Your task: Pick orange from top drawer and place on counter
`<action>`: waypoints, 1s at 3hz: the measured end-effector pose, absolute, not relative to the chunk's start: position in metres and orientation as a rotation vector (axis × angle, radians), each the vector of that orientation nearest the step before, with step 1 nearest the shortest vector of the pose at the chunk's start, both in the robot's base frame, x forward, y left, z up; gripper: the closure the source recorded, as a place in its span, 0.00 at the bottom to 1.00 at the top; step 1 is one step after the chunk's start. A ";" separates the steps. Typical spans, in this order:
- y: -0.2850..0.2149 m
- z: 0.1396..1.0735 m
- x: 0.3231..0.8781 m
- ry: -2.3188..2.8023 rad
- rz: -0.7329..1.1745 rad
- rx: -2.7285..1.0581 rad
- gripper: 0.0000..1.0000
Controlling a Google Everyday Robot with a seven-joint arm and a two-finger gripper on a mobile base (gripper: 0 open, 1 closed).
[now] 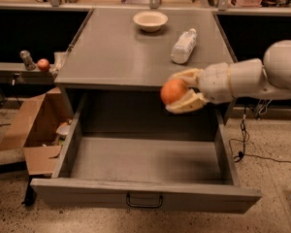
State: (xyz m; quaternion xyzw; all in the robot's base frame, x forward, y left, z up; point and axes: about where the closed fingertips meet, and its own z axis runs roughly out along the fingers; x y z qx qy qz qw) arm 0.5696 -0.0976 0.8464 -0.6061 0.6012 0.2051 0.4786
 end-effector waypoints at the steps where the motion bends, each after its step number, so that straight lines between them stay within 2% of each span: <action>1: -0.070 0.895 0.610 1.367 0.530 -1.470 1.00; 2: -0.037 0.931 0.648 1.283 0.584 -1.431 1.00; 3: -0.037 0.930 0.647 1.285 0.585 -1.433 1.00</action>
Offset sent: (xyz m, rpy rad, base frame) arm 0.1183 0.0868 0.1105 0.2438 -0.0740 0.1140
